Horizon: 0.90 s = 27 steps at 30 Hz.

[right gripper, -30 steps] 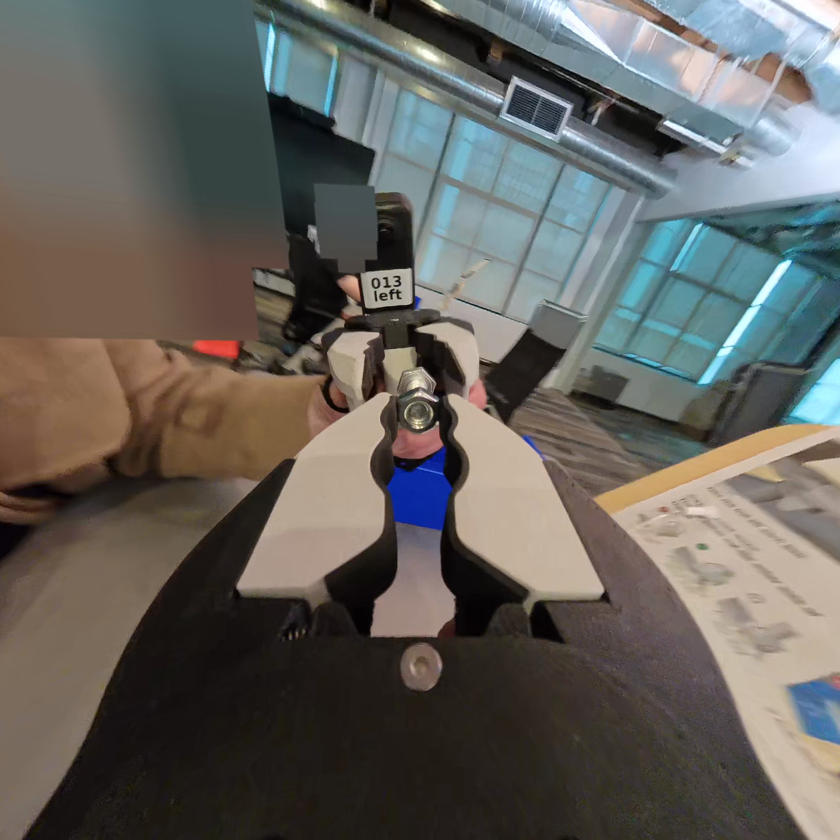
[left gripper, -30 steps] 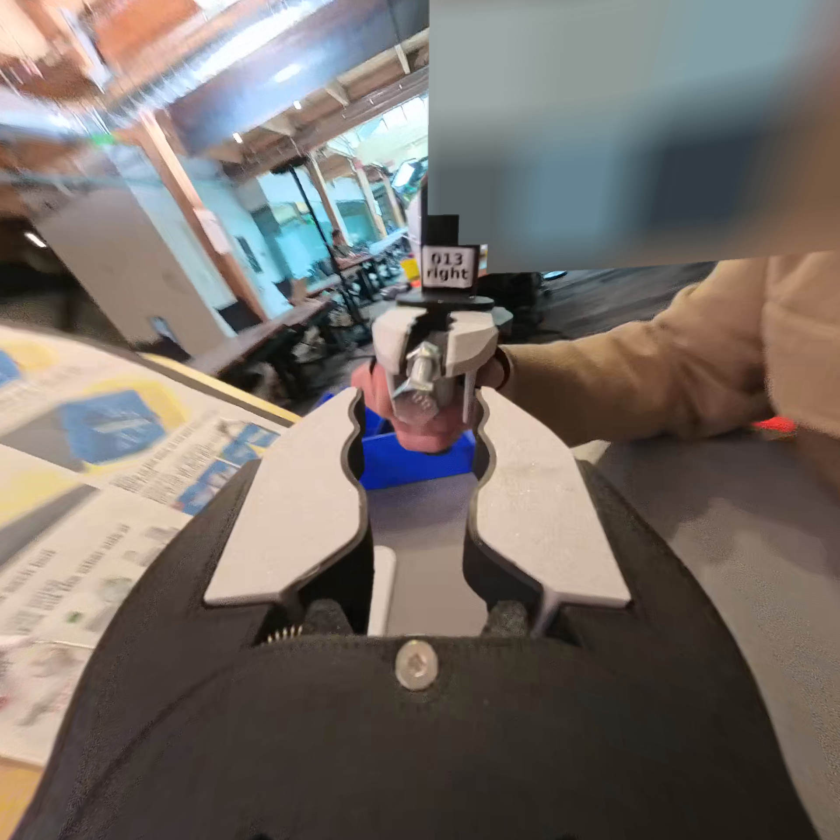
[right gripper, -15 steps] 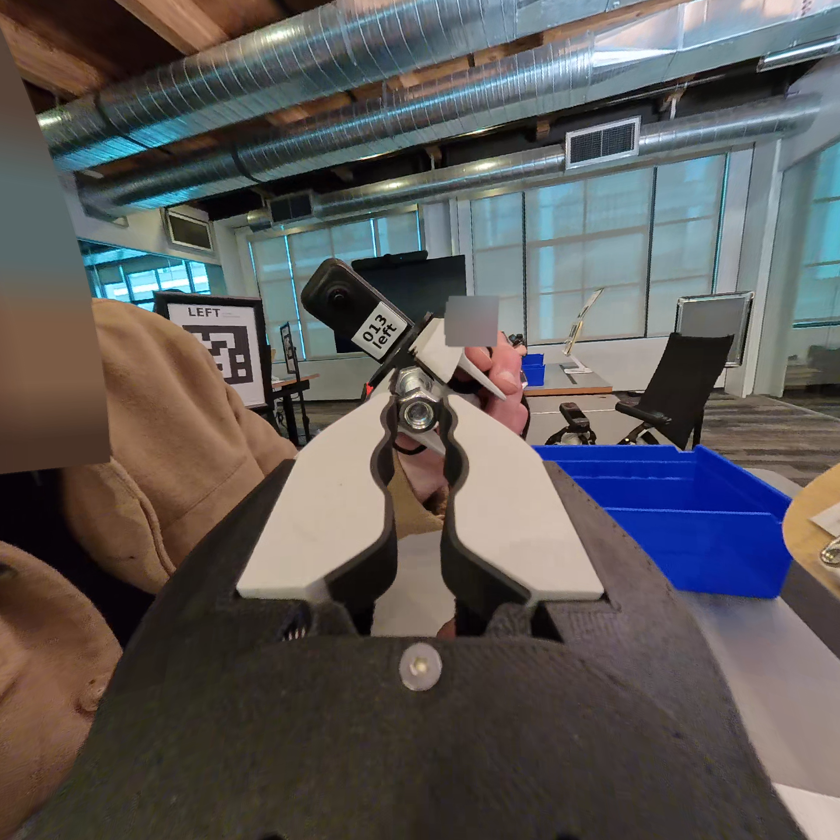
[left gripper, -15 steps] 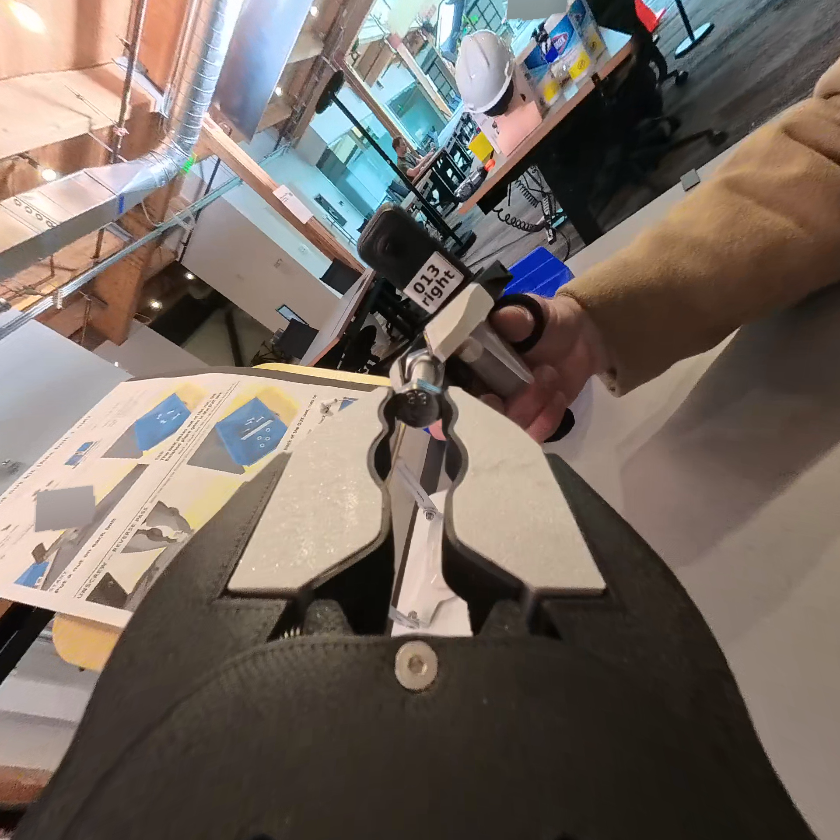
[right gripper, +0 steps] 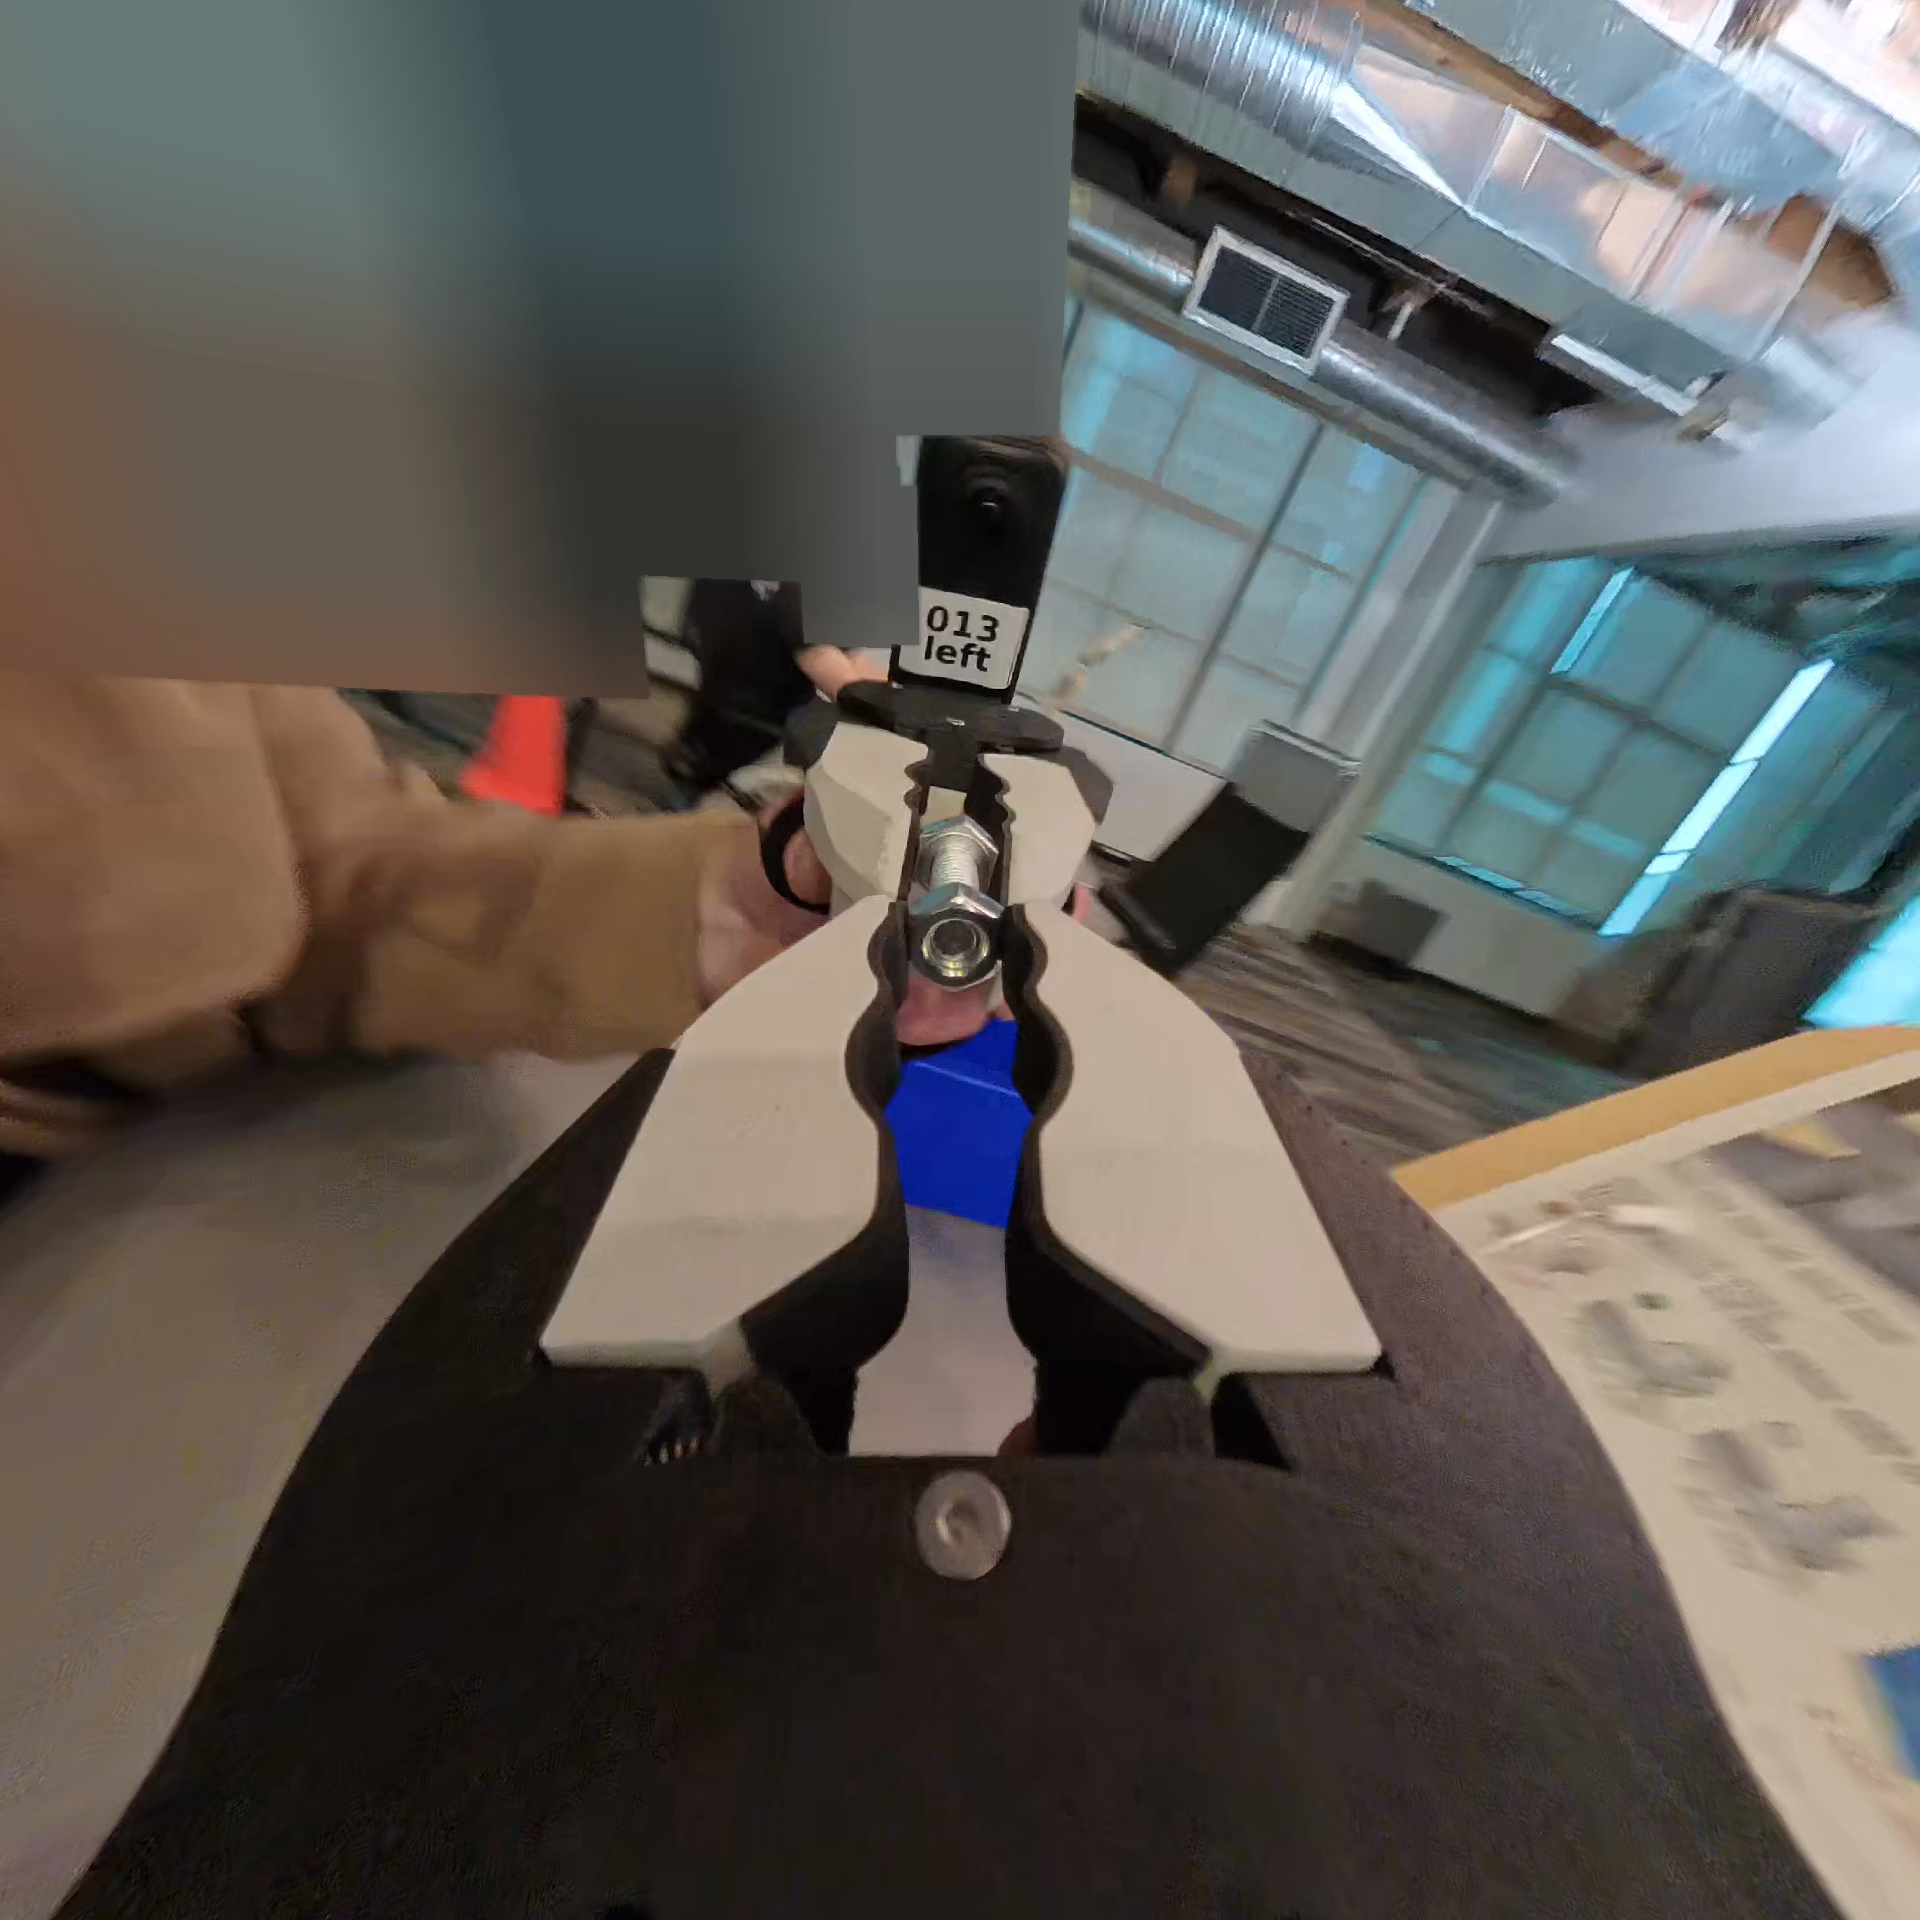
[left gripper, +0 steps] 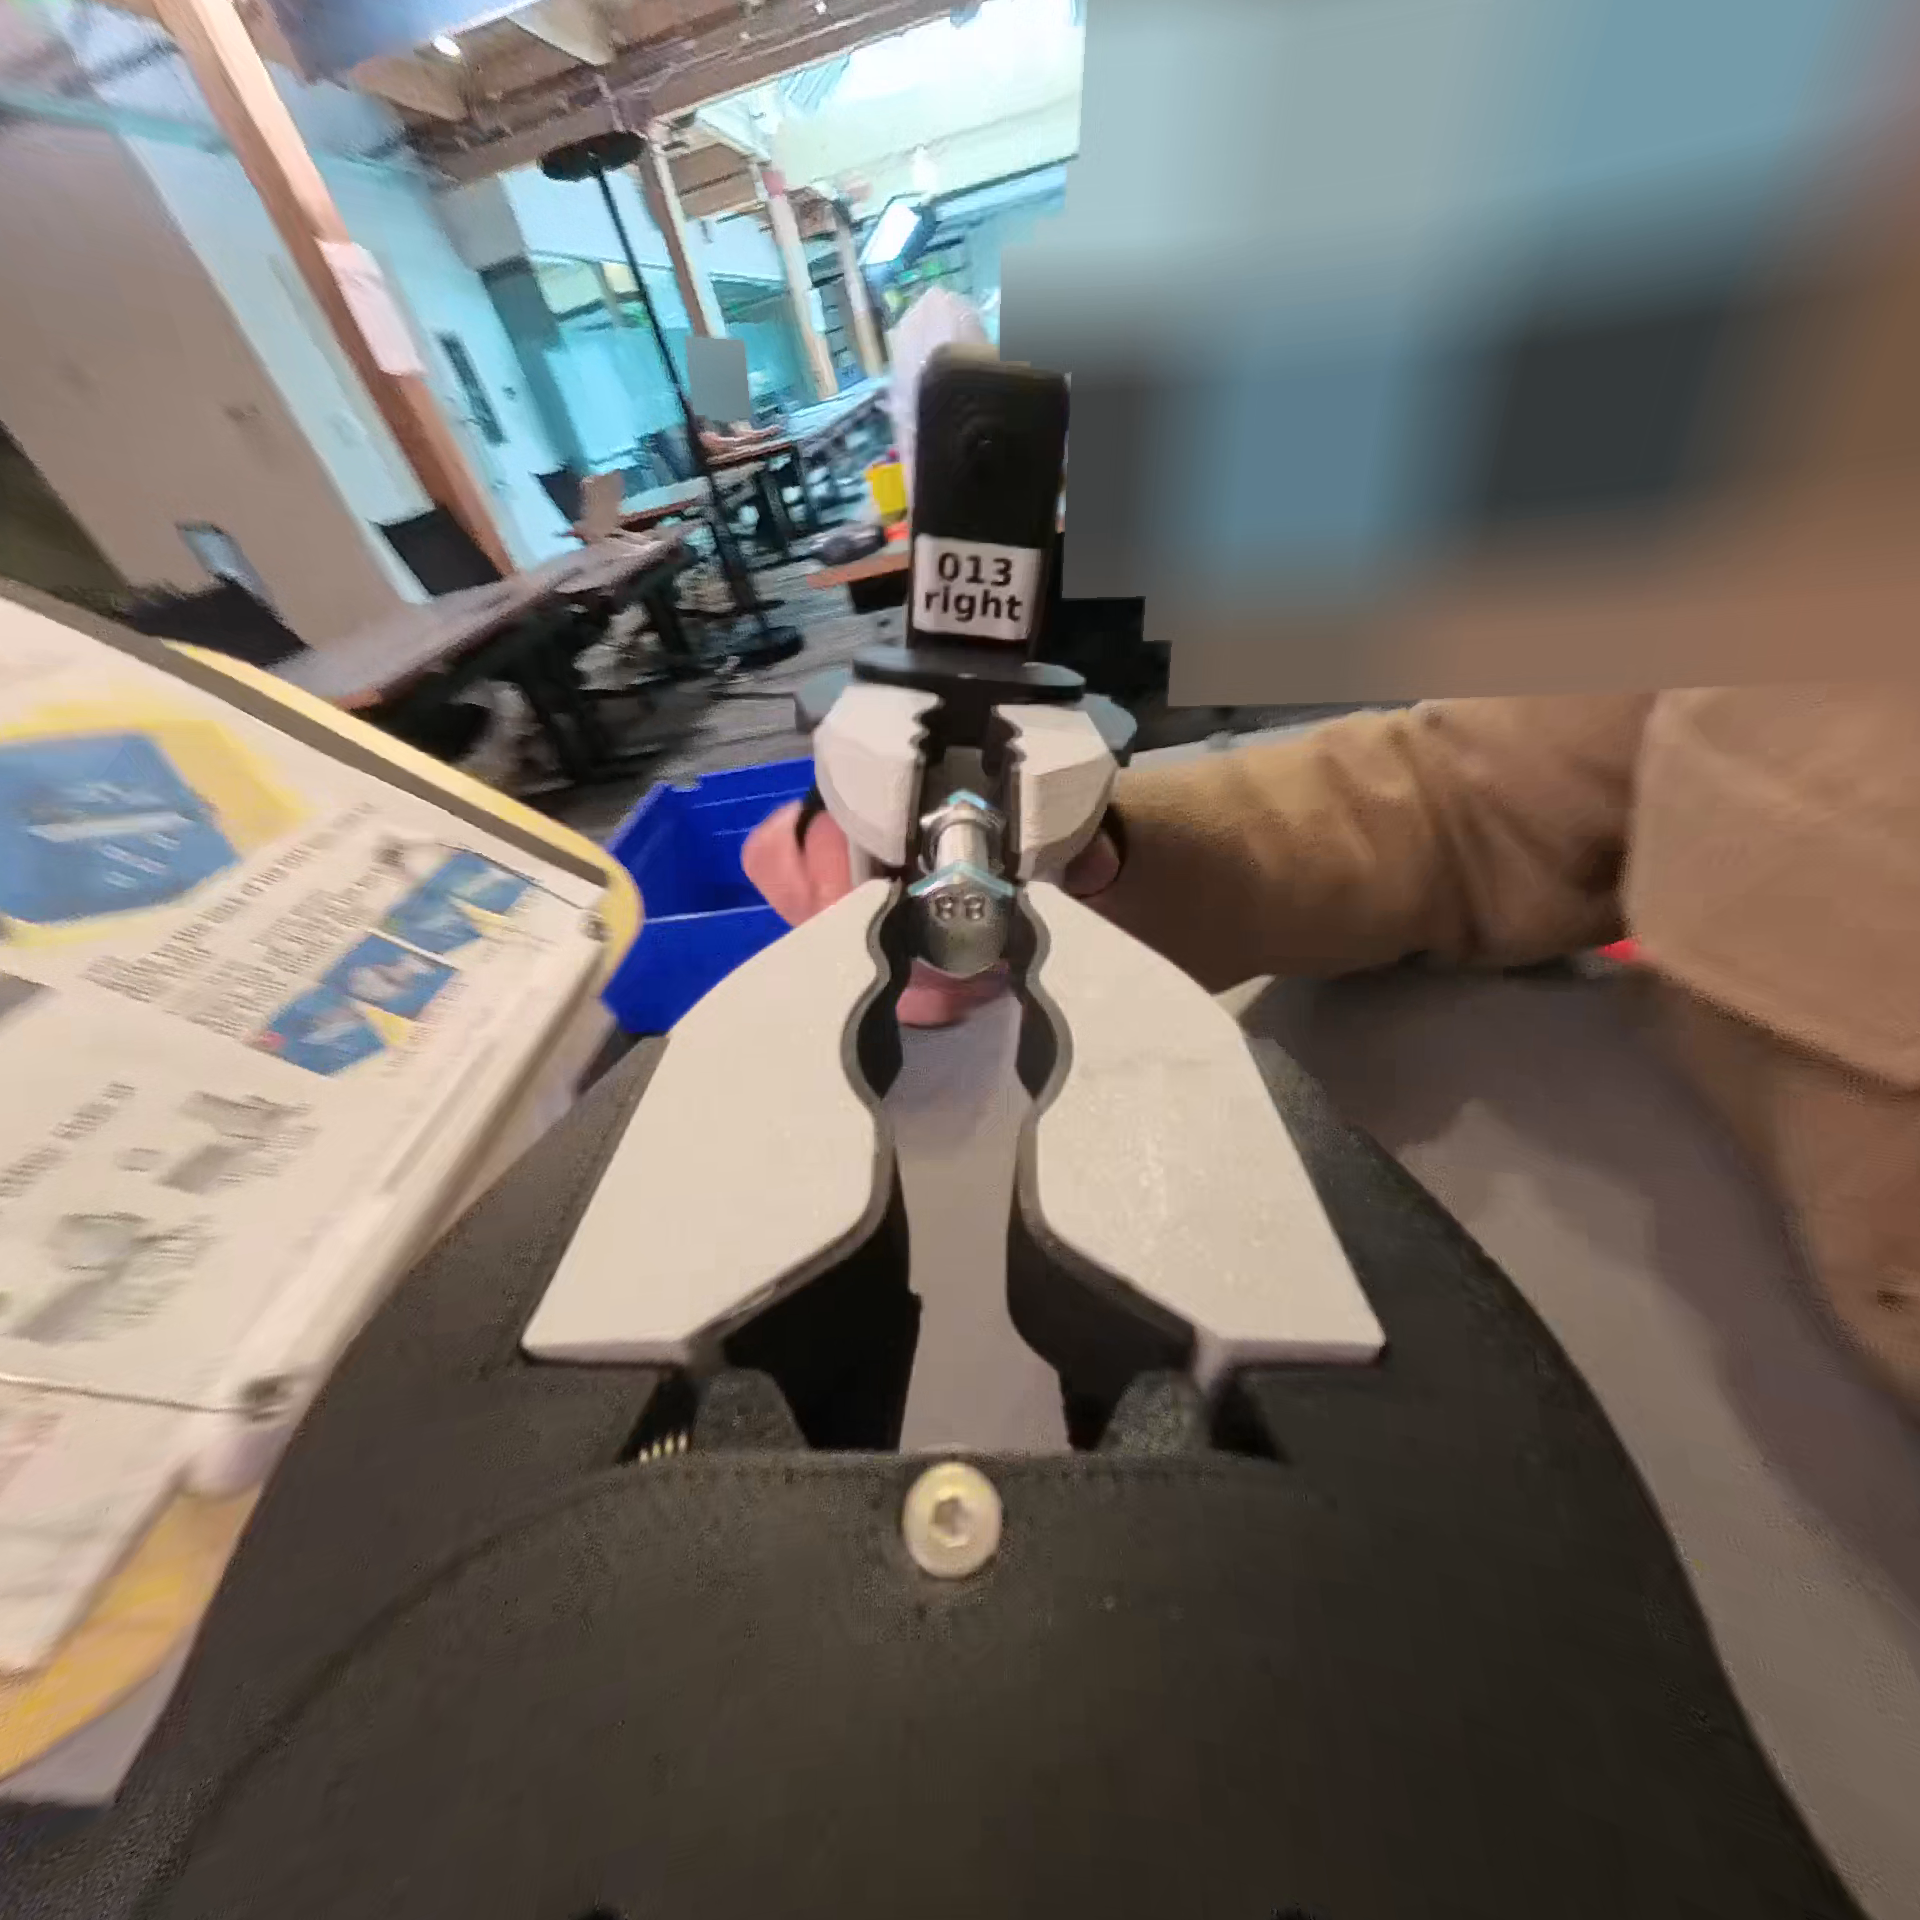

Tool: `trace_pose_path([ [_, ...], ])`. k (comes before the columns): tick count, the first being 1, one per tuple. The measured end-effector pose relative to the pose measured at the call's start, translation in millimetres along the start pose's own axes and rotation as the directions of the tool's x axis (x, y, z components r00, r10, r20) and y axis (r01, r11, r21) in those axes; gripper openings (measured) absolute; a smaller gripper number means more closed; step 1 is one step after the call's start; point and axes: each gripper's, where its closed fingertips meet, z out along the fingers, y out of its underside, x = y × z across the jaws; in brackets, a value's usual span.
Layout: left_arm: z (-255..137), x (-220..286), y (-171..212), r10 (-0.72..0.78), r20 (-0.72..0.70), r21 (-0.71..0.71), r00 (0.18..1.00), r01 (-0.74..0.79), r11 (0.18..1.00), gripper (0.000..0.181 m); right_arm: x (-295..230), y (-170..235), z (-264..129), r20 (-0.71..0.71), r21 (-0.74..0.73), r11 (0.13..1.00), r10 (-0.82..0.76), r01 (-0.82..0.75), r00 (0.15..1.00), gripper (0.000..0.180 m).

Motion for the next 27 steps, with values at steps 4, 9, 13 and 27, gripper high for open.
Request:
trace_pose_path([
  [4, -3, 8, 2, -0.230, -0.156, 0.090, 0.961, 0.246, 0.965, 0.018, -8, 0, 3, -0.053, -0.165, 0.929, -0.344, 0.332, 0.937, 0.018],
  [9, -2, 16, 11, -0.377, -0.299, 0.117, 0.877, 0.426, 0.897, 0.017, -17, 8, 2, -0.013, -0.291, 0.767, -0.600, 0.572, 0.800, 0.018],
  [13, -3, 21, 15, -0.421, -0.365, 0.110, 0.830, 0.488, 0.866, 0.017, -22, 13, 2, 0.048, -0.383, 0.595, -0.751, 0.707, 0.658, 0.018],
  [27, -3, 16, 14, -0.410, -0.378, 0.139, 0.830, 0.489, 0.861, 0.018, -20, 13, 3, 0.004, -0.349, 0.686, -0.680, 0.639, 0.733, 0.018],
])
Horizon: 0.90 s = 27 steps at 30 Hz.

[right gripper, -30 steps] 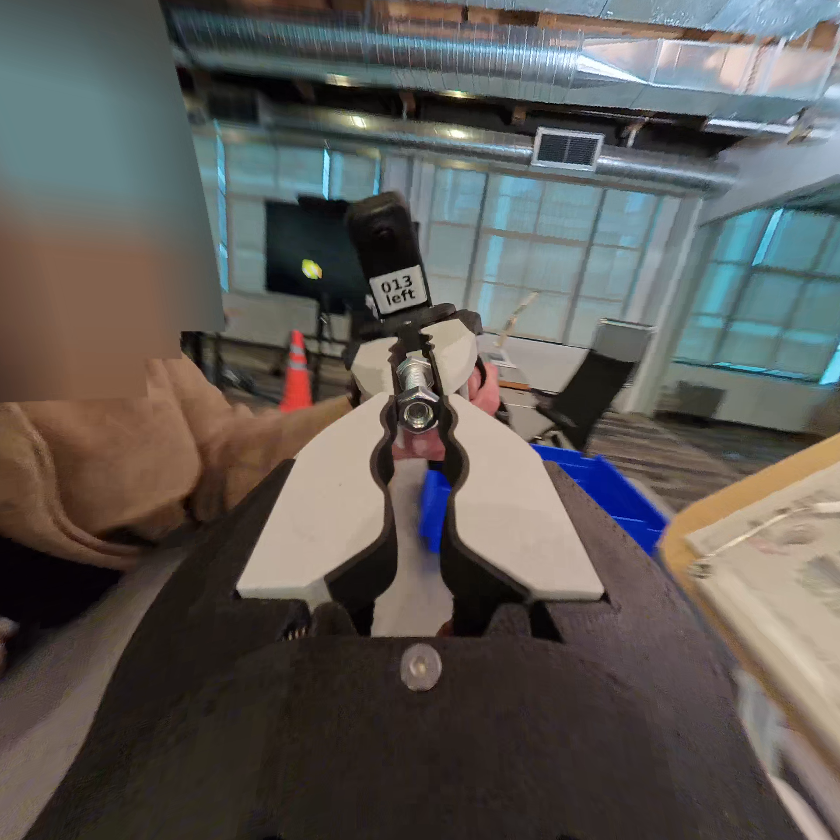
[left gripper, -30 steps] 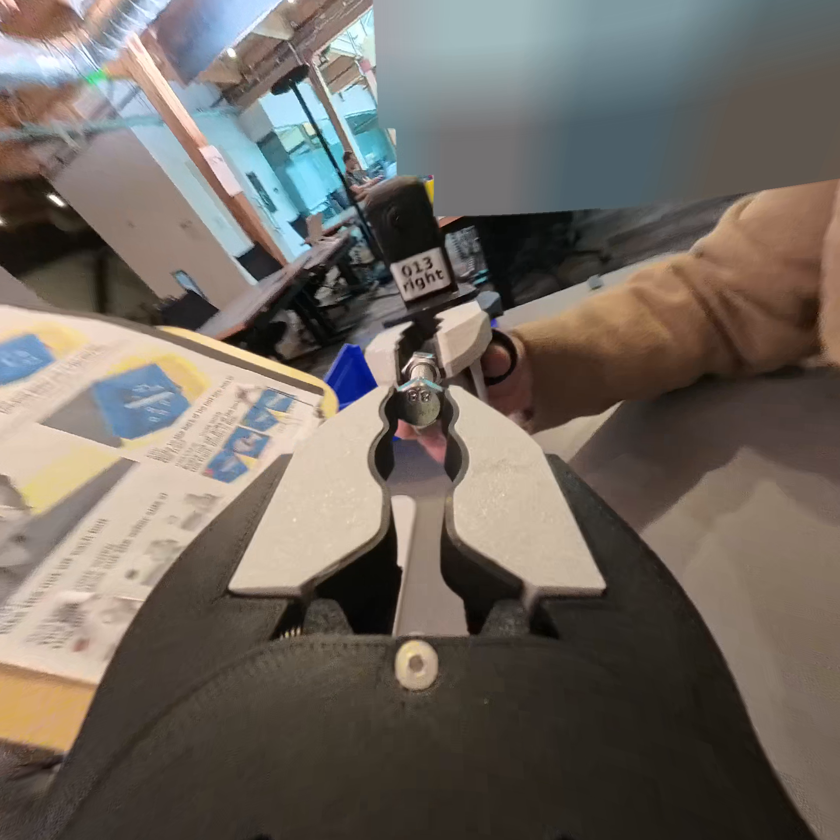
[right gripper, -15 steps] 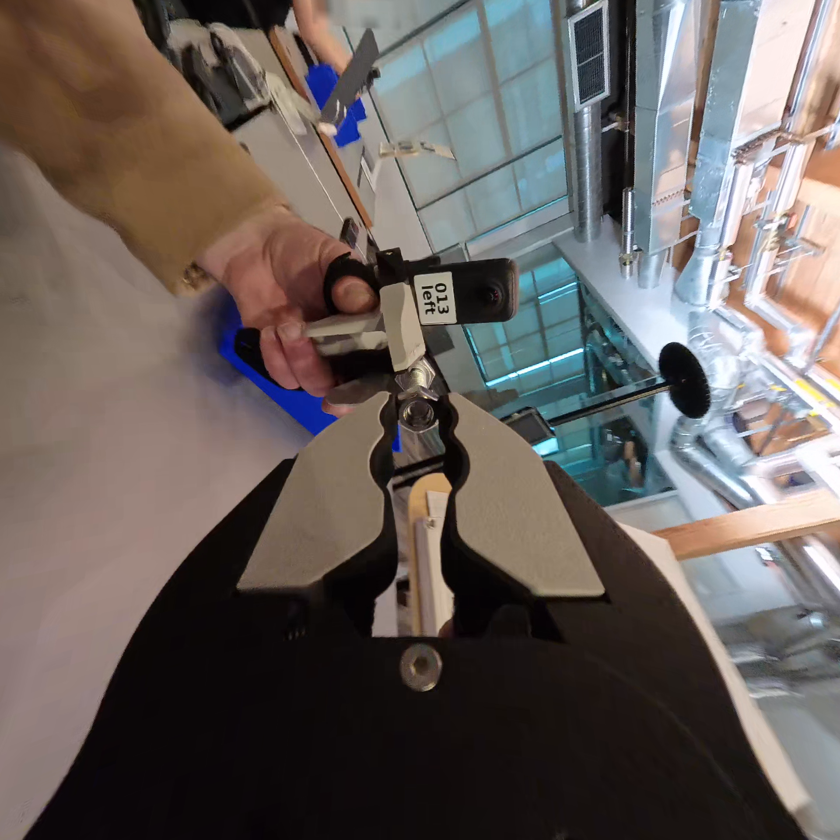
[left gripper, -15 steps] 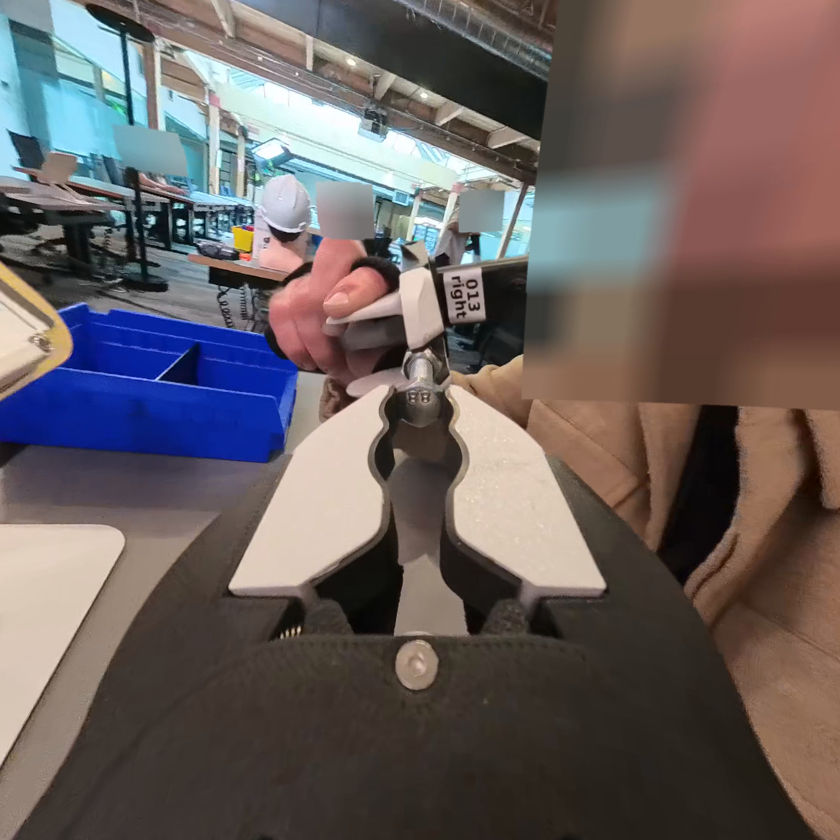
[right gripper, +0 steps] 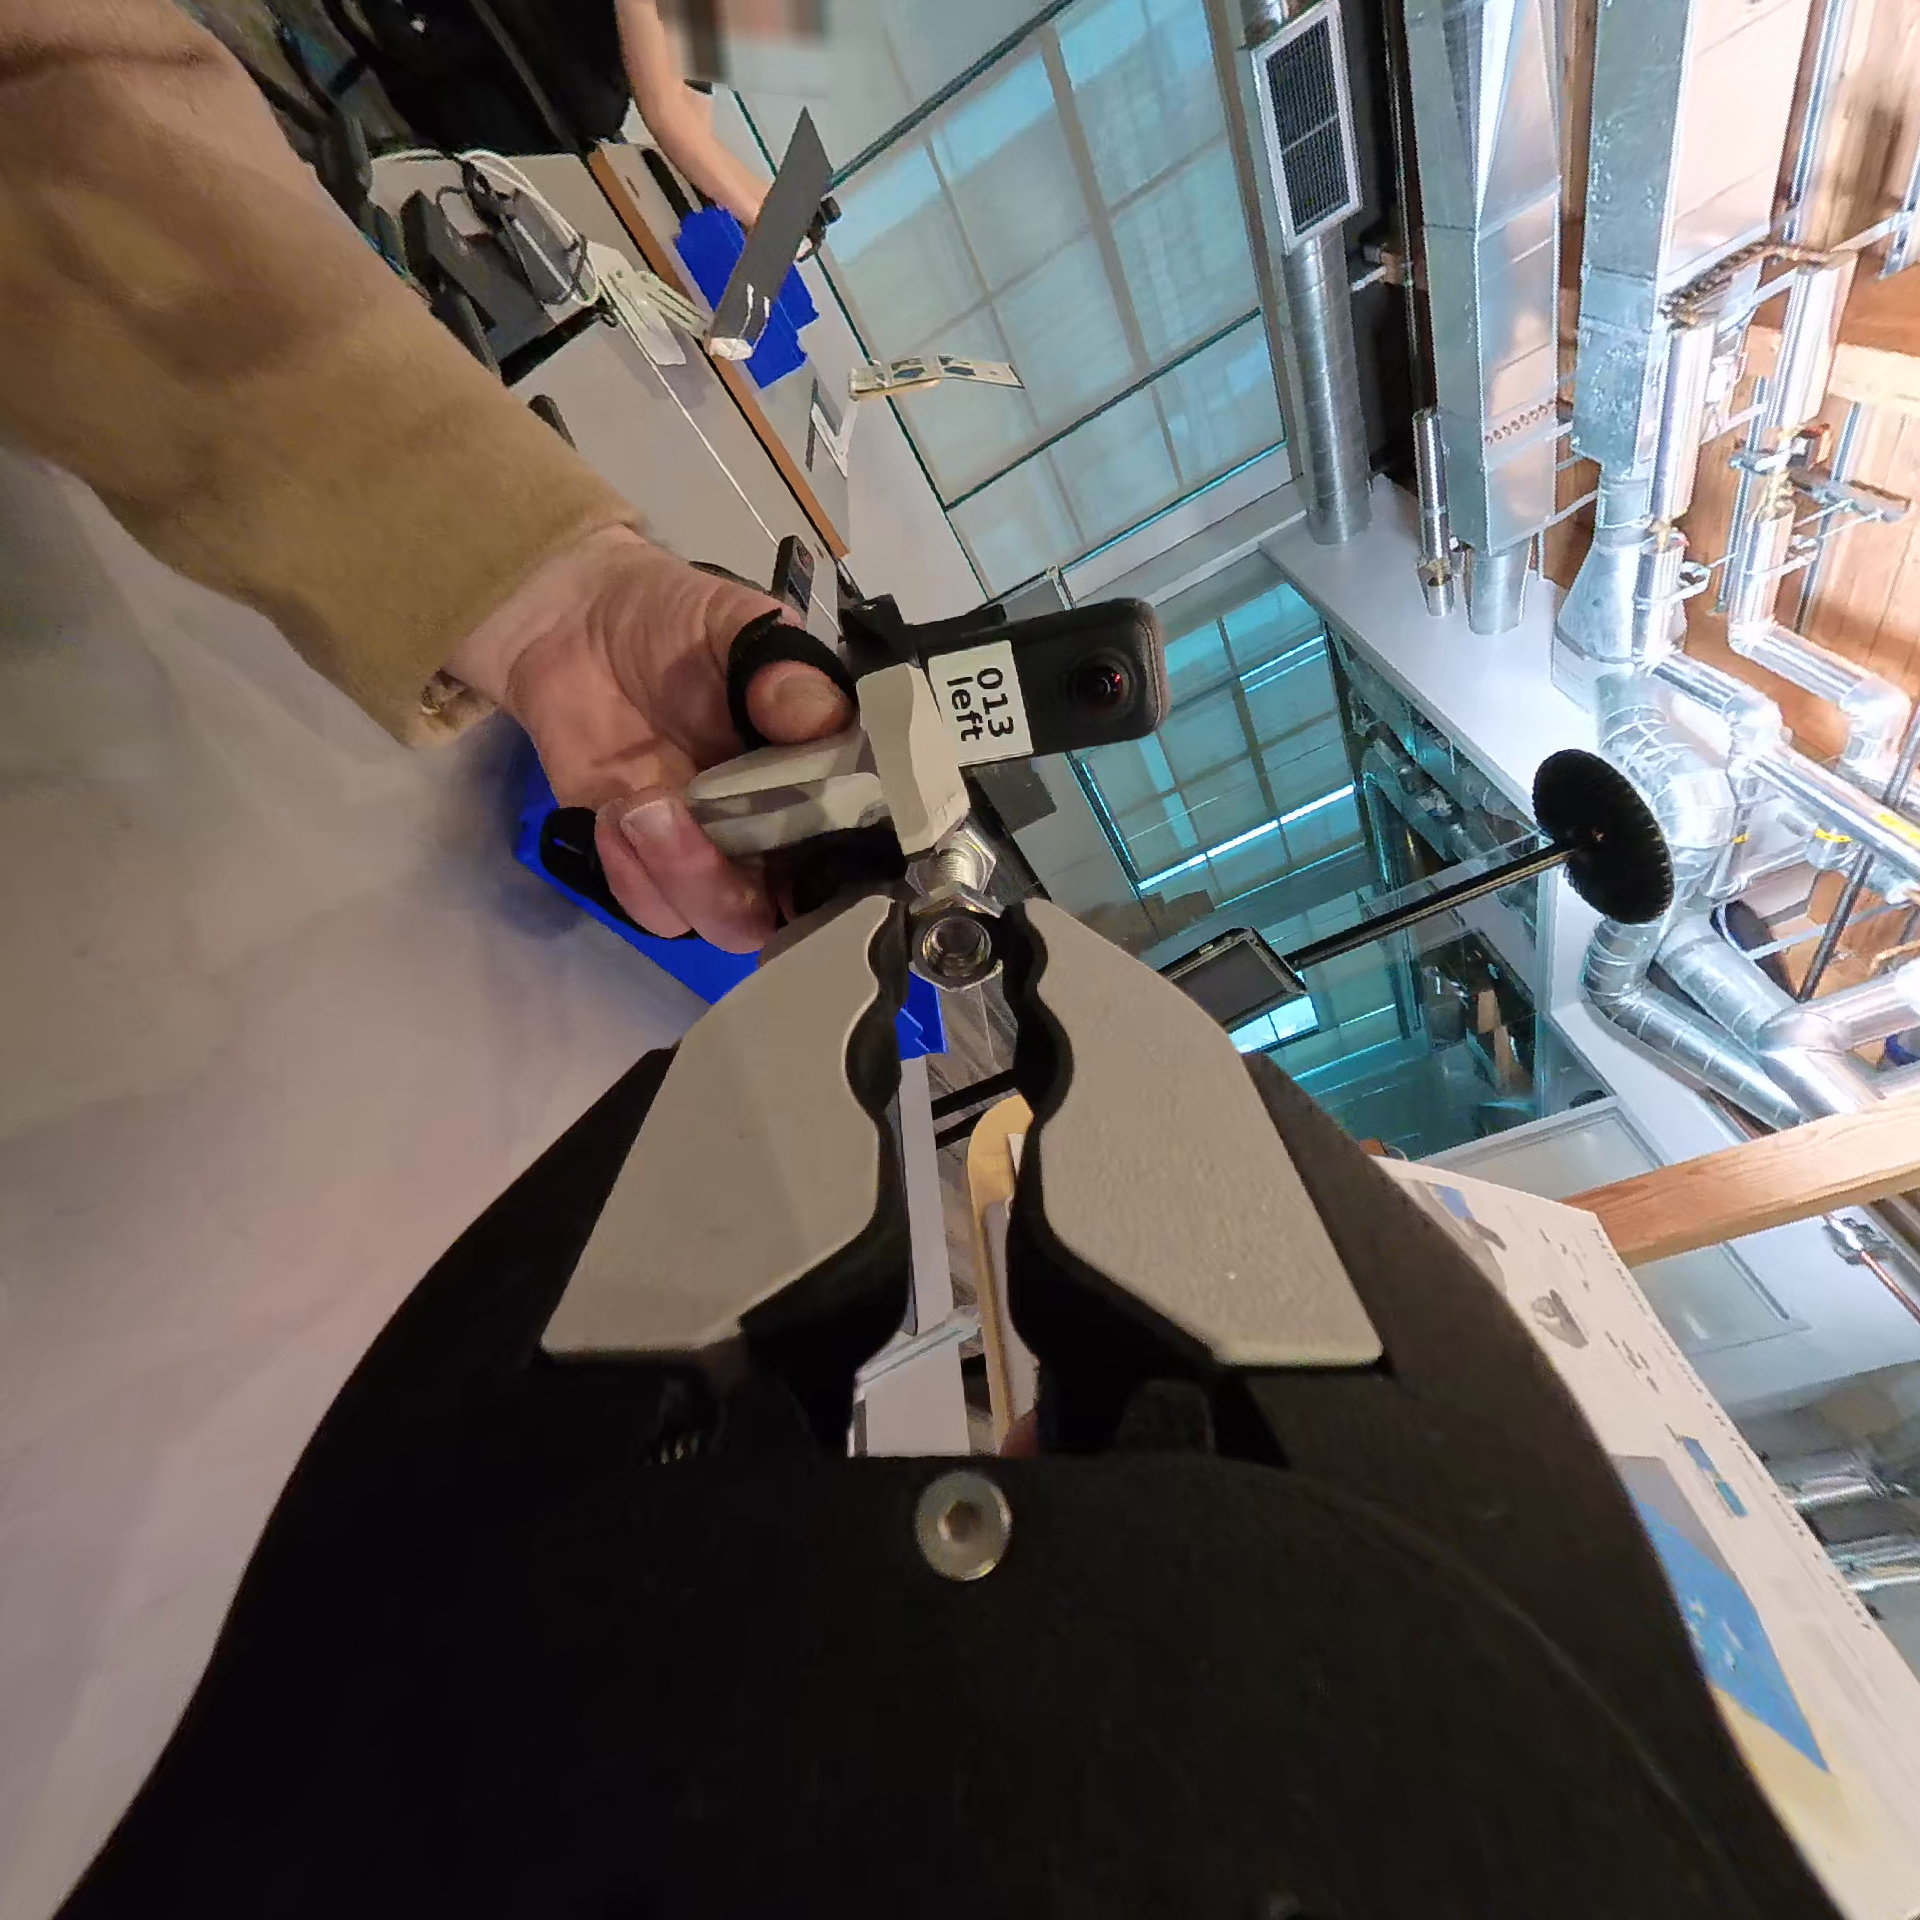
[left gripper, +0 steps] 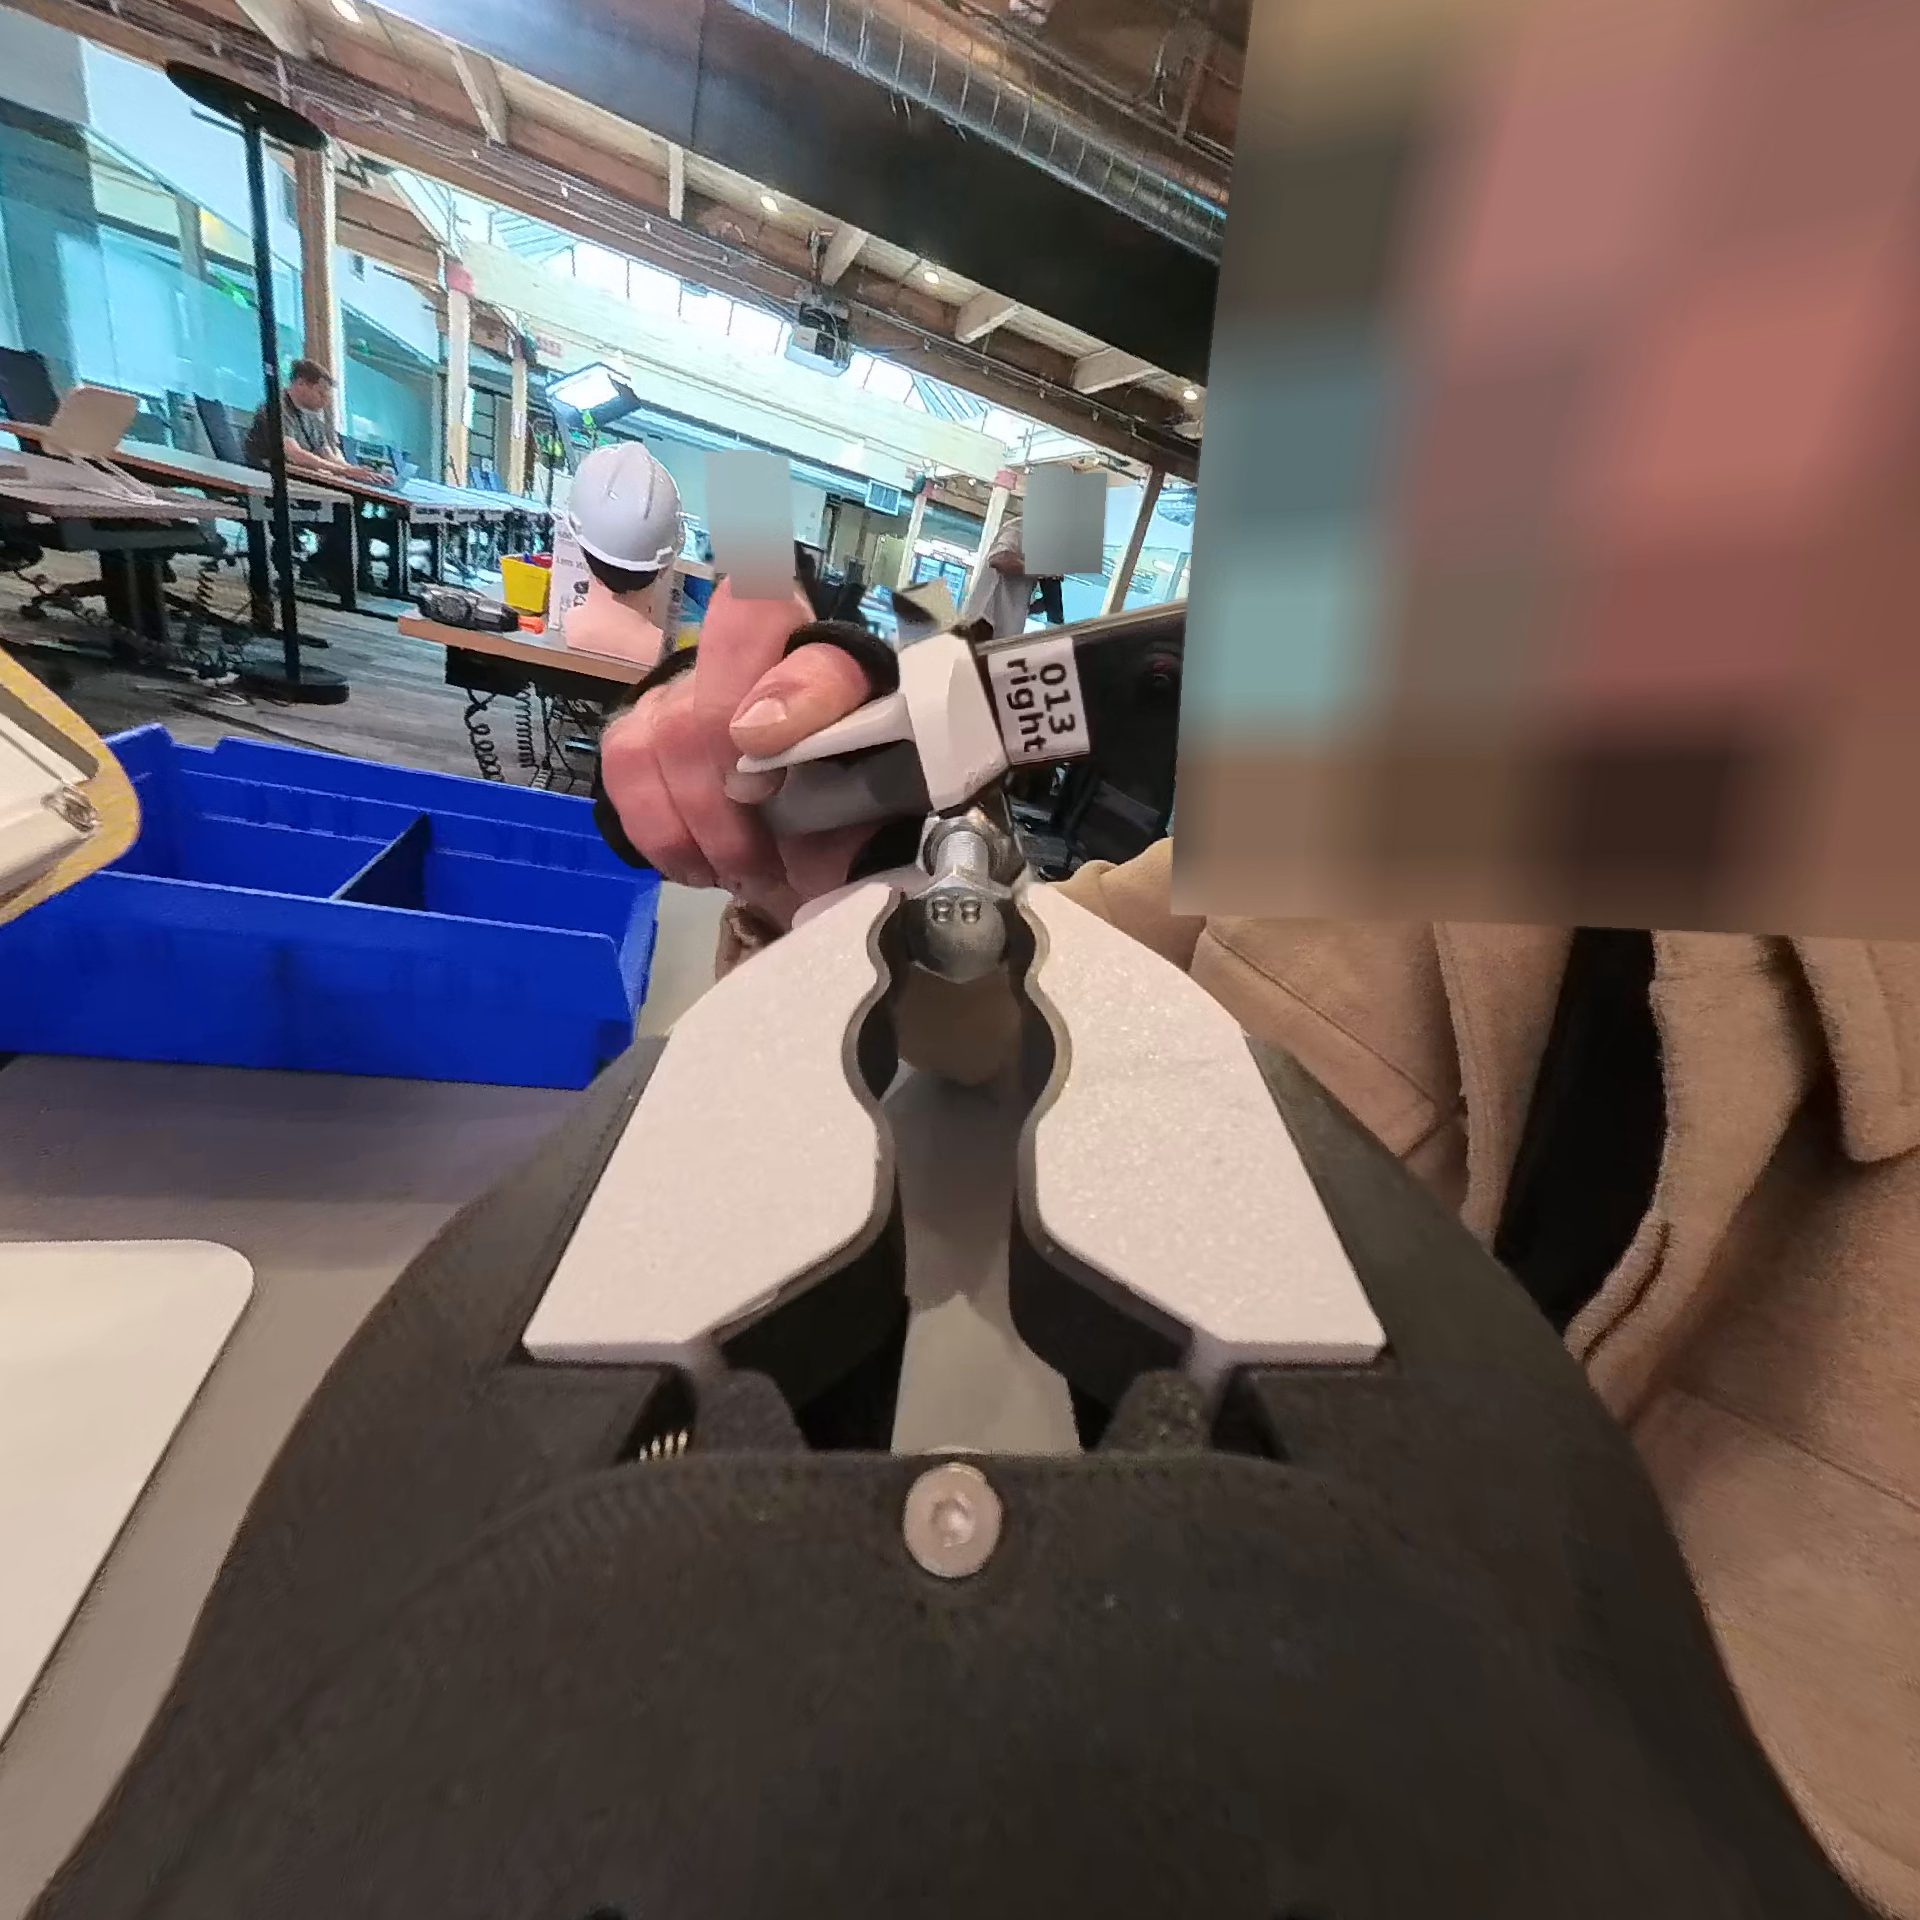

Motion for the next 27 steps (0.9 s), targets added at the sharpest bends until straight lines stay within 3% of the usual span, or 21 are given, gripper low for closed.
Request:
trace_pose_path([
  [7, 4, 2, -2, 0.078, 0.029, -0.024, 0.997, -0.077, 0.997, 0.035, 4, 0, 0, 0.002, 0.050, 0.993, 0.104, -0.104, 0.995, 0.018],
  [12, 2, -5, -7, 0.243, 0.141, -0.057, 0.960, -0.237, 0.970, 0.048, 15, -2, -4, 0.026, 0.136, 0.940, 0.313, -0.313, 0.950, 0.018],
  [15, -4, -9, -16, 0.414, 0.246, -0.095, 0.877, -0.403, 0.910, 0.048, 18, 1, -3, 0.099, 0.205, 0.829, 0.511, -0.520, 0.854, 0.018],
  [18, -8, -15, -17, 0.582, 0.329, -0.240, 0.744, -0.530, 0.813, 0.048, 16, 5, 0, 0.192, 0.236, 0.697, 0.649, -0.677, 0.736, 0.018],
  [22, -8, -10, -19, 0.710, 0.332, -0.347, 0.621, -0.620, 0.704, 0.043, 16, 9, 1, 0.317, 0.275, 0.484, 0.770, -0.831, 0.553, 0.018],
  [24, -7, -8, -17, 0.739, 0.319, -0.373, 0.594, -0.638, 0.674, 0.037, 18, 9, 0, 0.375, 0.295, 0.379, 0.799, -0.877, 0.471, 0.018],
  [27, -6, -7, -15, 0.765, 0.307, -0.392, 0.567, -0.657, 0.644, 0.028, 14, 10, 1, 0.430, 0.290, 0.297, 0.808, -0.910, 0.402, 0.018],
])
